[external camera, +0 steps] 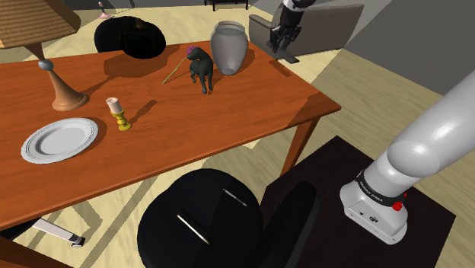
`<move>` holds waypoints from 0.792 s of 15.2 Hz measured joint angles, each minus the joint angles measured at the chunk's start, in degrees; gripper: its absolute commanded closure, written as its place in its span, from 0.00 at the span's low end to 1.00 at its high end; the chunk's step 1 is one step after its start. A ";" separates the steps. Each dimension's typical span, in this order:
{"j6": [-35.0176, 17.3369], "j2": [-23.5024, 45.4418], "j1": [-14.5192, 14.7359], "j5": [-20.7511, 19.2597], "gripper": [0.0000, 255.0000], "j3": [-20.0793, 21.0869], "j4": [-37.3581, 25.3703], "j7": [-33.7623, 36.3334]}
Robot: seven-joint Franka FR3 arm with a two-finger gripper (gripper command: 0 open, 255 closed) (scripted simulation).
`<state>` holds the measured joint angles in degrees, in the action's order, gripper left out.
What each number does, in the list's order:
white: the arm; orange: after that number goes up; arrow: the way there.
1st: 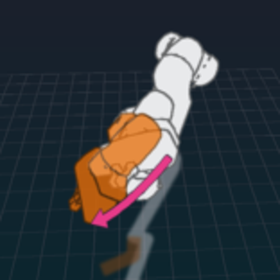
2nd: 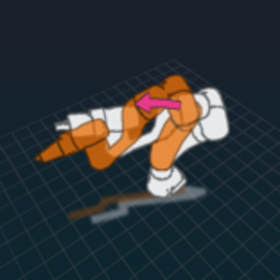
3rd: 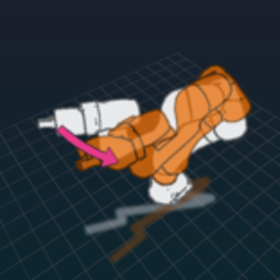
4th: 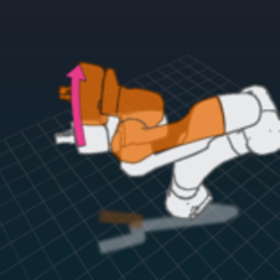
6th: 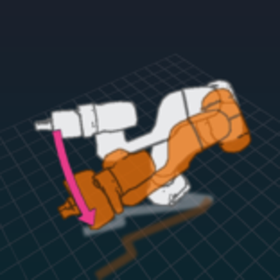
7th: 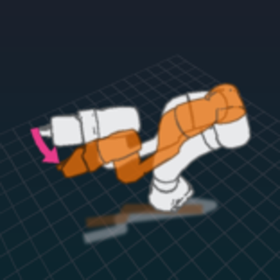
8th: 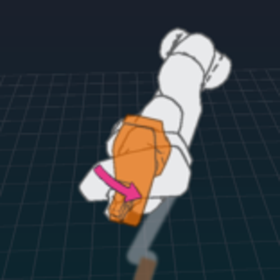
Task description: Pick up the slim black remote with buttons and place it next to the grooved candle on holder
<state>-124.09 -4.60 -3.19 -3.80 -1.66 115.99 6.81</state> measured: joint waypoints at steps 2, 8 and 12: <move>0.00 0.16 1.17 -0.57 1.00 1.48 0.01 2.93; 1.33 1.77 4.93 -2.36 1.00 6.09 -2.24 12.07; 2.34 3.74 7.50 -3.70 1.00 8.98 -4.57 18.04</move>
<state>-121.75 -0.87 4.30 -7.50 7.33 111.41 24.85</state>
